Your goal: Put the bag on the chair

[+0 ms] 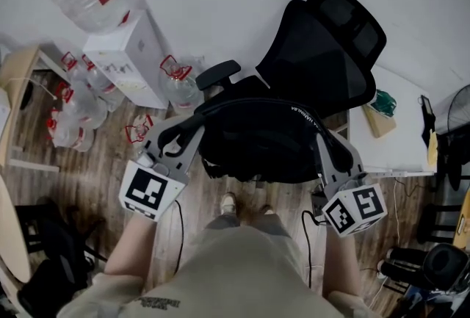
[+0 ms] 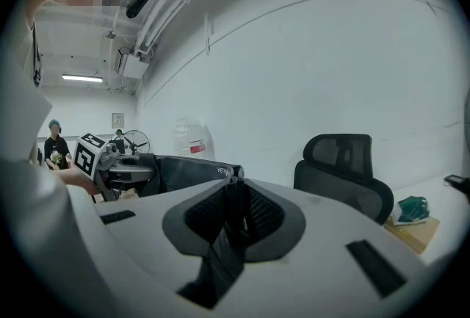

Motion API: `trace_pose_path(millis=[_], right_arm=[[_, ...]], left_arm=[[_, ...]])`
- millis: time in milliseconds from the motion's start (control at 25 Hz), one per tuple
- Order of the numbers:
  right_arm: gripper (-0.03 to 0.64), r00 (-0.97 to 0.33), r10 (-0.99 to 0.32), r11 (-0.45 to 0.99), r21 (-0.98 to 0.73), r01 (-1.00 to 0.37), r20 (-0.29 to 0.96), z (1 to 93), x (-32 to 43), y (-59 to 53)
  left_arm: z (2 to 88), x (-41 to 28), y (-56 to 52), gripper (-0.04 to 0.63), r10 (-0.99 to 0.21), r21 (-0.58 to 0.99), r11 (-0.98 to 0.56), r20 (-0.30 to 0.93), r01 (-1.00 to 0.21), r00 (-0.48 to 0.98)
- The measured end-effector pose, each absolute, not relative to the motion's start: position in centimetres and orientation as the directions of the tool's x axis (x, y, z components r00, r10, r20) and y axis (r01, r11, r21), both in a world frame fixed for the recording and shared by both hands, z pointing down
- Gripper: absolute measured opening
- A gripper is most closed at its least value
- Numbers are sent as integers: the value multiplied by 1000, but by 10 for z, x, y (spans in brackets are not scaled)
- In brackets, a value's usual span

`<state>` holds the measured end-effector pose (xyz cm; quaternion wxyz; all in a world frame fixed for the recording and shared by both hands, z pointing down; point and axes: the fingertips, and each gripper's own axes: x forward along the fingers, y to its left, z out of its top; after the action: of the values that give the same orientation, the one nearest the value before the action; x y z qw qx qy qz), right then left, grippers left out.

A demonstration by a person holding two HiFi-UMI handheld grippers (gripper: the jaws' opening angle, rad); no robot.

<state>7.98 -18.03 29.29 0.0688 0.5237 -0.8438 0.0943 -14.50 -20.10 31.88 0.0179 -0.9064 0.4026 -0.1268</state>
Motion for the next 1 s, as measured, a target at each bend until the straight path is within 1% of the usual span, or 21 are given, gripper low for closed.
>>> trace_pose_path(millis=[400,1000], right_arm=[[60,-496,-842,492,-78,-867,210,293,82,-217],[60,-618,-759,609,-115,-785,206,304,122,-312]], left_arm=[[321,-145,-224,61,-770,-122,-631,217,-766,599],[324,-105,-276,61,-848,-149,-507,263,-849,460]])
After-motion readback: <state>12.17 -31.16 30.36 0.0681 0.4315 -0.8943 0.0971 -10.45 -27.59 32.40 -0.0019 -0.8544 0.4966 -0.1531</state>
